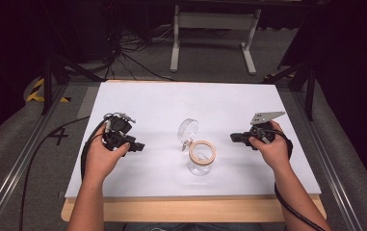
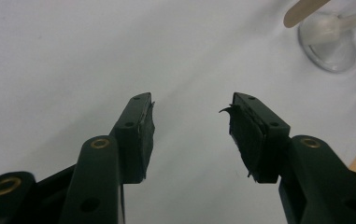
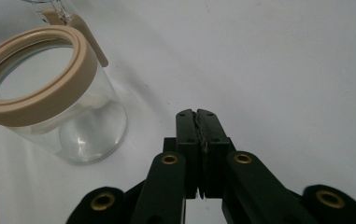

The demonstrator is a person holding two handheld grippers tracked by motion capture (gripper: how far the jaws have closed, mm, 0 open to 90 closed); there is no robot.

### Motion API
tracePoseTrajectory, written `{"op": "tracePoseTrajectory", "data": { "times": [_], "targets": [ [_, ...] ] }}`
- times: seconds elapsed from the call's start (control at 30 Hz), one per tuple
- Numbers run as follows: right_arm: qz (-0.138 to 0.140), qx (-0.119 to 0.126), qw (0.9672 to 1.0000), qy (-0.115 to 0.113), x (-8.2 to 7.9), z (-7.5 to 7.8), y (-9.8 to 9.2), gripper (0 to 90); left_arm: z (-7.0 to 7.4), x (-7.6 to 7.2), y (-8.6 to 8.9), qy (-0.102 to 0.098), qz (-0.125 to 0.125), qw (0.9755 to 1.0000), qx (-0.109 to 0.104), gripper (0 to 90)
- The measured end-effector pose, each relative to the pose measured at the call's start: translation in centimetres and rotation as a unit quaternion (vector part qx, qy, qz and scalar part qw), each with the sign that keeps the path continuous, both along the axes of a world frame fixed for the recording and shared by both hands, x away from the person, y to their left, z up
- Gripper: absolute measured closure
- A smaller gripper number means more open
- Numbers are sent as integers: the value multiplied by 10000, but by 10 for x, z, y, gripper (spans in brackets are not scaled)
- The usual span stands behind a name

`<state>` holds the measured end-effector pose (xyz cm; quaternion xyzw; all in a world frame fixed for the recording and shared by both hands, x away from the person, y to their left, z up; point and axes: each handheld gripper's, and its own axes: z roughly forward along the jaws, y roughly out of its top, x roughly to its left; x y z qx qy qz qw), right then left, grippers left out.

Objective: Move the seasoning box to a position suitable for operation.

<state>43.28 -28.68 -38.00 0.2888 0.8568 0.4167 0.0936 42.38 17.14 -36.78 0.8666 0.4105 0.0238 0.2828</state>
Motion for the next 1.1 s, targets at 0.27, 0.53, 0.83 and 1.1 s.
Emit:
{"op": "tracePoseTrajectory", "data": {
  "times": [0.27, 0.53, 0.83, 1.1],
  "targets": [
    [140, 147, 9998, 37, -2, 1, 4, 890, 9, -4, -2, -282, -127, 9993, -190, 508],
    [367, 259, 9989, 119, -4, -4, 17, 893, 13, -8, -7, -386, -271, 9984, -305, 487],
    [730, -36, 9970, 264, -9, -17, 48, 892, 14, -13, -19, -381, -674, 9964, -359, 485],
    [800, -96, 9960, 372, -9, -25, 56, 892, 14, -14, -22, -379, -711, 9962, -330, 486]
  ]
}}
